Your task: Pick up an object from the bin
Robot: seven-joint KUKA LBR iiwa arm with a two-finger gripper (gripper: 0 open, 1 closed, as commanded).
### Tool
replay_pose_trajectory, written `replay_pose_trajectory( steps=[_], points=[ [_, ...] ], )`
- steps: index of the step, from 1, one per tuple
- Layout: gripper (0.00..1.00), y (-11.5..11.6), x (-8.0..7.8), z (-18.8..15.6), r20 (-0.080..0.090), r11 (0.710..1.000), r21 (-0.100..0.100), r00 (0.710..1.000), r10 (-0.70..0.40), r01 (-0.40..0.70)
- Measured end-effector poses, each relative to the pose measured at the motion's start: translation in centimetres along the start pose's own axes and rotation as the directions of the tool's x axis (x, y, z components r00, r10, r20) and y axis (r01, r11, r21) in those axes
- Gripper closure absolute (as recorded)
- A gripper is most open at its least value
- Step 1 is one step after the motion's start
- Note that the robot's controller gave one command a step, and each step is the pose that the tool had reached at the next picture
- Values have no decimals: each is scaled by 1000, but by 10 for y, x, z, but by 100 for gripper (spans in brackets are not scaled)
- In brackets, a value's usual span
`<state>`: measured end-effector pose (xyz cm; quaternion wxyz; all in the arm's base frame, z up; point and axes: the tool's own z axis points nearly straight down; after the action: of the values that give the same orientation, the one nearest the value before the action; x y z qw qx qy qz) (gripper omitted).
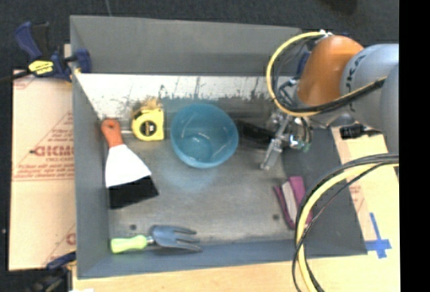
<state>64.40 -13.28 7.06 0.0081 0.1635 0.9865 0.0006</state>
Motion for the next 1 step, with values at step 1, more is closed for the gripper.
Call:
replay_pose_trajectory(
  steps=[1],
  points=[
    [100,1,1,1,-2,943,2,943,332,-332]
  ],
)
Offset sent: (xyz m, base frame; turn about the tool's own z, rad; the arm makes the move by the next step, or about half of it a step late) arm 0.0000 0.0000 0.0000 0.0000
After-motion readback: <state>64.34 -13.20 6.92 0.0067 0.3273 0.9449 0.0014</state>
